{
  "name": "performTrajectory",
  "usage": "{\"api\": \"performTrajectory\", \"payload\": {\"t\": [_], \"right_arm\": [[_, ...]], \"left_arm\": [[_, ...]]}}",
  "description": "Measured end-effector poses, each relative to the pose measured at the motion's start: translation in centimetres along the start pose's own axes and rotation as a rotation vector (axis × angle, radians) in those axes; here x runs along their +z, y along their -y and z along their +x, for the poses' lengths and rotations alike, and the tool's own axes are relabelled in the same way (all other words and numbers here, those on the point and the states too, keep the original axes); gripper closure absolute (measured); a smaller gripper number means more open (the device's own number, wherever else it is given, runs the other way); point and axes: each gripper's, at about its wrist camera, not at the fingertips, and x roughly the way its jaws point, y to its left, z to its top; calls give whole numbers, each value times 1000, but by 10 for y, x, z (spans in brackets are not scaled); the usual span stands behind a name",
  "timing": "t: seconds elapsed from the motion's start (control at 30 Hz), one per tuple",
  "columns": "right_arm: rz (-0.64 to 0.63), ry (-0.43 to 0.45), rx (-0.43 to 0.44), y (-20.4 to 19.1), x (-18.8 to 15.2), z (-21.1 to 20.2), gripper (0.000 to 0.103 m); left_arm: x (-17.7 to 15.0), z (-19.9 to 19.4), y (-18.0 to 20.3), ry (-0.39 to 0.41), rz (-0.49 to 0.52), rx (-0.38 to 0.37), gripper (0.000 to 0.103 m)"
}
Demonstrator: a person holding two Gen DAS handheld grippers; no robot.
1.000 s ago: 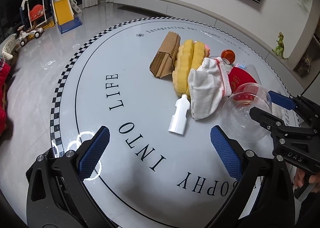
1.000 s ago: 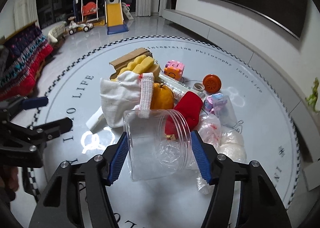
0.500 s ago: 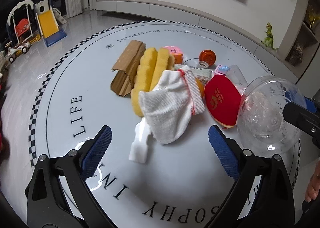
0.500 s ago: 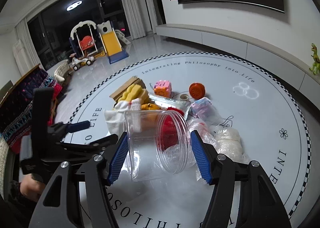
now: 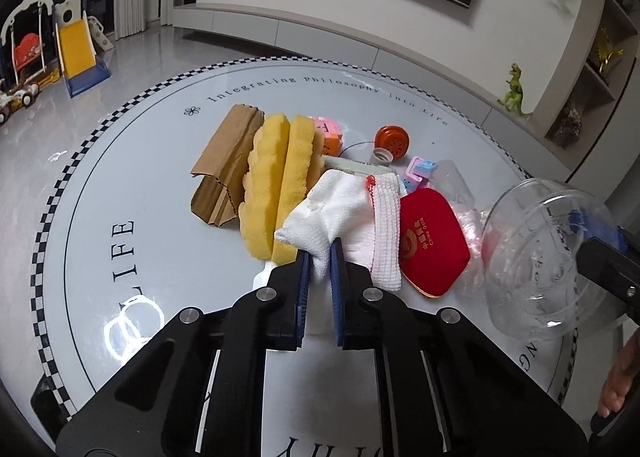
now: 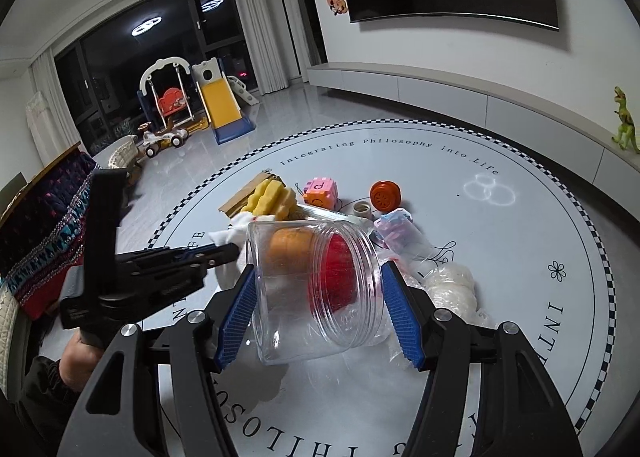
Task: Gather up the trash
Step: 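Carry the jar and towel to the black trash bag and release both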
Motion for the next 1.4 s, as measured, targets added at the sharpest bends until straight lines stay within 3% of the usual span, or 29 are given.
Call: {"api": "performTrajectory", "payload": {"t": [0.43,0.97,1.4], "right_arm": [[-65,14,51,-56,-11,-17,39],[-237,-34,296,-195,-40,-9,39],[-370,-132,465,-288,-78,10,39]], "left_arm": [[-41,-91,-20,88,-8,66,93],[-122,-179,-104,130,-172,270,93],[-186,-205,-160,78,-341,426,93]]}}
